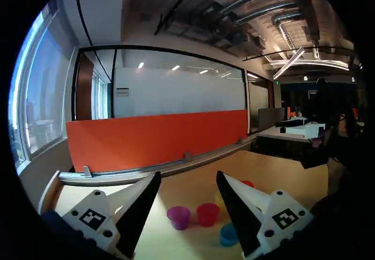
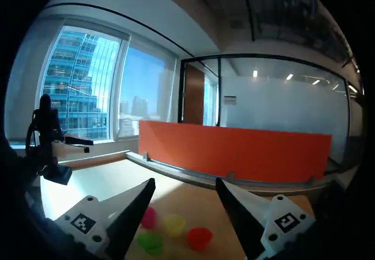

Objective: Pour water

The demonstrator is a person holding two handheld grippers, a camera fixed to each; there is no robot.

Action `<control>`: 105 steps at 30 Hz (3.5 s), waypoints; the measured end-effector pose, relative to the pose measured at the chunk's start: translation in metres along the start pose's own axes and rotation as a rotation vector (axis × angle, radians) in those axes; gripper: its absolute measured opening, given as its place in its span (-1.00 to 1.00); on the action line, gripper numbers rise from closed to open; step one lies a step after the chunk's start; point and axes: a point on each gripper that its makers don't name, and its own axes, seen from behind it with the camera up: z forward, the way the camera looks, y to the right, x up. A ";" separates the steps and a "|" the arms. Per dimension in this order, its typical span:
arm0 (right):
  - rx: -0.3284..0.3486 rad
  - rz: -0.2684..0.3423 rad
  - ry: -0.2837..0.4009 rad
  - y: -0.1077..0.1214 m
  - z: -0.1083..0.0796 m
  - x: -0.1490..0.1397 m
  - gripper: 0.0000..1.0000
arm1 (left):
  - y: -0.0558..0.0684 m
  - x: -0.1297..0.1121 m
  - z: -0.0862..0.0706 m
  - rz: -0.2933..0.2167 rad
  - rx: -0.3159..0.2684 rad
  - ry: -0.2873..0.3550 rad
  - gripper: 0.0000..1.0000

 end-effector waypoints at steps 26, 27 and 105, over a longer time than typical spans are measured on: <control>0.172 -0.035 -0.124 -0.036 0.003 -0.030 0.99 | 0.027 -0.038 0.011 0.049 -0.169 -0.121 0.74; 0.175 -0.037 -0.130 -0.037 0.003 -0.032 0.99 | 0.029 -0.041 0.012 0.052 -0.175 -0.126 0.74; 0.279 -0.049 -0.442 -0.056 0.014 -0.200 0.99 | 0.115 -0.262 0.029 0.116 -0.450 -0.591 0.75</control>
